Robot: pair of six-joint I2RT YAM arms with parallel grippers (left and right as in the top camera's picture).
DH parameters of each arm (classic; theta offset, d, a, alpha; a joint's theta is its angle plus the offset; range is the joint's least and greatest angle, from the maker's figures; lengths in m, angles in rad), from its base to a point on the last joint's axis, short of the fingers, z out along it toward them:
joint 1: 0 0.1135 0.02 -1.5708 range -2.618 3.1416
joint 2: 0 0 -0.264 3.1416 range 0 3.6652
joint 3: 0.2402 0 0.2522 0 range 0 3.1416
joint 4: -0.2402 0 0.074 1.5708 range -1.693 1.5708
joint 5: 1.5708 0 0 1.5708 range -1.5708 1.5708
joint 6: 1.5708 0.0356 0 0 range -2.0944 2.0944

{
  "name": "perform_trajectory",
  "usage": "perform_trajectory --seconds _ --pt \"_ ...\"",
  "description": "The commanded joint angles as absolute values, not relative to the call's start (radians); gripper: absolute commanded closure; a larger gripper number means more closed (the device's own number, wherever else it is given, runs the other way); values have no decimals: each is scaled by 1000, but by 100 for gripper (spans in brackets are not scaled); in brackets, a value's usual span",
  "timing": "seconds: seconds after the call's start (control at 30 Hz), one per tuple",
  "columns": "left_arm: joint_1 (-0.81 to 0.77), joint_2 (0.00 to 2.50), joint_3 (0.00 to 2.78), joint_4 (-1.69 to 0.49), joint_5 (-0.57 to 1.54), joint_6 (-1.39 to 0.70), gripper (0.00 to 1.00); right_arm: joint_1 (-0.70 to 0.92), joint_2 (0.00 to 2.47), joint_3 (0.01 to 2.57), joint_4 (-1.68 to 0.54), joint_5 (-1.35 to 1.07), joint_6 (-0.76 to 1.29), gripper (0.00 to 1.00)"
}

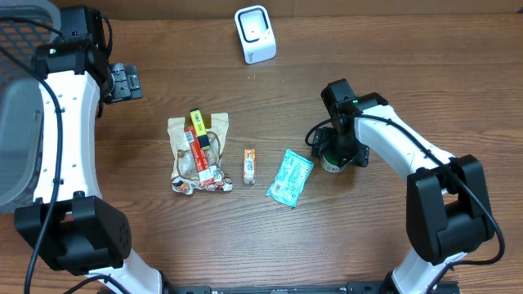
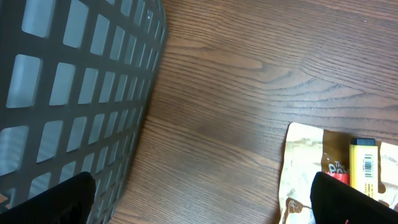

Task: Scan the item barcode
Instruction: 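Lift the green jar with the right gripper and adjust the grip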

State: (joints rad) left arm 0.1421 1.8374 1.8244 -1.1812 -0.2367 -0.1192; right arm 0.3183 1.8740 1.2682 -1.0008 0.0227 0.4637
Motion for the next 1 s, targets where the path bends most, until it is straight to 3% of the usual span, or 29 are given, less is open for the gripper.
perform_trajectory --seconds 0.0,0.8,0.97 --pt "144 1835 1841 -1177 -242 -101 0 313 1875 1262 -997 24 436 15" --pt "144 1835 1841 -1177 -242 -101 0 313 1875 1199 -921 54 437 19" --pt "144 1835 1841 -1177 -242 -101 0 313 1875 1200 -926 53 437 32"
